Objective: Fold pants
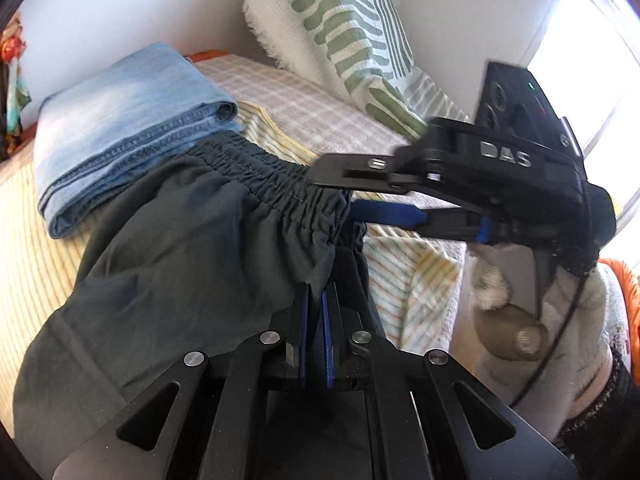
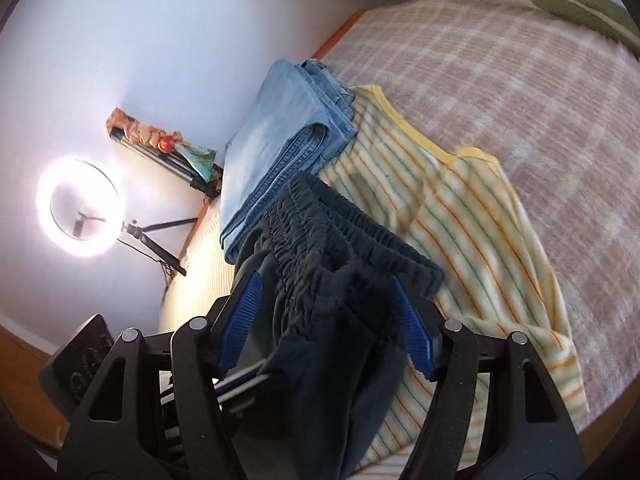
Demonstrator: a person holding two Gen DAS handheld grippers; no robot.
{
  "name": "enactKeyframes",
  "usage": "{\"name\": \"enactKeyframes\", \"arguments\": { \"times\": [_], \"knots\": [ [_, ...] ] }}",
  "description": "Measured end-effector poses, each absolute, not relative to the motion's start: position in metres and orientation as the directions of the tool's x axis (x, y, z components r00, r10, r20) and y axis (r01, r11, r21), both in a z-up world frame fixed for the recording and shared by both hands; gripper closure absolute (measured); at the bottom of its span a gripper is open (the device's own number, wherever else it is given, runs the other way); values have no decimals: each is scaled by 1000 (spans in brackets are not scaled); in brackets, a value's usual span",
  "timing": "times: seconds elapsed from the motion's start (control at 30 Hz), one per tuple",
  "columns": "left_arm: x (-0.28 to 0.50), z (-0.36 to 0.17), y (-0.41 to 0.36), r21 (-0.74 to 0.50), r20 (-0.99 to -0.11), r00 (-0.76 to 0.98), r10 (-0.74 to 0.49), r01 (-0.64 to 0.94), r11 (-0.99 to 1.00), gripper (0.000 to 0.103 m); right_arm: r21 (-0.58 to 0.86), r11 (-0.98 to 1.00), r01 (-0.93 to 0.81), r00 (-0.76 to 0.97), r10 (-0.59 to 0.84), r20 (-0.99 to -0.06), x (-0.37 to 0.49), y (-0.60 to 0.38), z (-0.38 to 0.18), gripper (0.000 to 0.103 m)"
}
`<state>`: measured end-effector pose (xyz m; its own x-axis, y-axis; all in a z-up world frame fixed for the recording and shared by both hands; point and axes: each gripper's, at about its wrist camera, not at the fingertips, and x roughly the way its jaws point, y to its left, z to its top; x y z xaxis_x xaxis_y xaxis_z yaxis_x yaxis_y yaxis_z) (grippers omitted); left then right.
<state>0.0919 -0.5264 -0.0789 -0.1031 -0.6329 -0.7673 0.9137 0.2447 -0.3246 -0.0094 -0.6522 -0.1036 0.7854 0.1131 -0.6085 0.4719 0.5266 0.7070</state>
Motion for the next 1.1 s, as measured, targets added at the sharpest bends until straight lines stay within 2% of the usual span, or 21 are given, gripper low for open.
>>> {"name": "enactKeyframes", "arguments": {
  "times": [0.07,0.1,0.13,0.27,0.4,0.53,0.8,0.97,1.1],
  "knots": [
    [92,-76,-522,-328,-769,-107,-631,913,245,98,667,580,468,765,112,-634,4,-645,-102,51],
    [93,-72,-518,-334,-766,-115,-632,912,240,96,648,600,469,753,113,-649,10,-642,-101,68],
    [94,-68,-513,-332,-765,-110,-634,912,242,90,624,621,474,739,105,-665,14,-639,-101,81],
    [116,-37,-467,-319,-739,-46,-672,902,289,71,589,647,484,726,79,-683,20,-639,-103,84],
    [143,-11,-394,-295,-731,48,-681,877,379,69,609,630,483,741,76,-667,15,-644,-102,85],
    [161,-2,-311,-285,-747,128,-653,825,488,58,615,623,484,745,75,-662,14,-646,-101,85],
    [150,-22,-193,-205,-825,222,-520,740,641,57,696,534,480,795,71,-603,9,-663,-92,86],
    [137,-50,-182,-188,-856,197,-478,744,642,57,725,468,505,804,50,-592,7,-671,-95,87],
    [149,-57,-180,-139,-850,249,-464,744,654,57,706,499,503,794,56,-605,12,-666,-93,87]
  ]
}}
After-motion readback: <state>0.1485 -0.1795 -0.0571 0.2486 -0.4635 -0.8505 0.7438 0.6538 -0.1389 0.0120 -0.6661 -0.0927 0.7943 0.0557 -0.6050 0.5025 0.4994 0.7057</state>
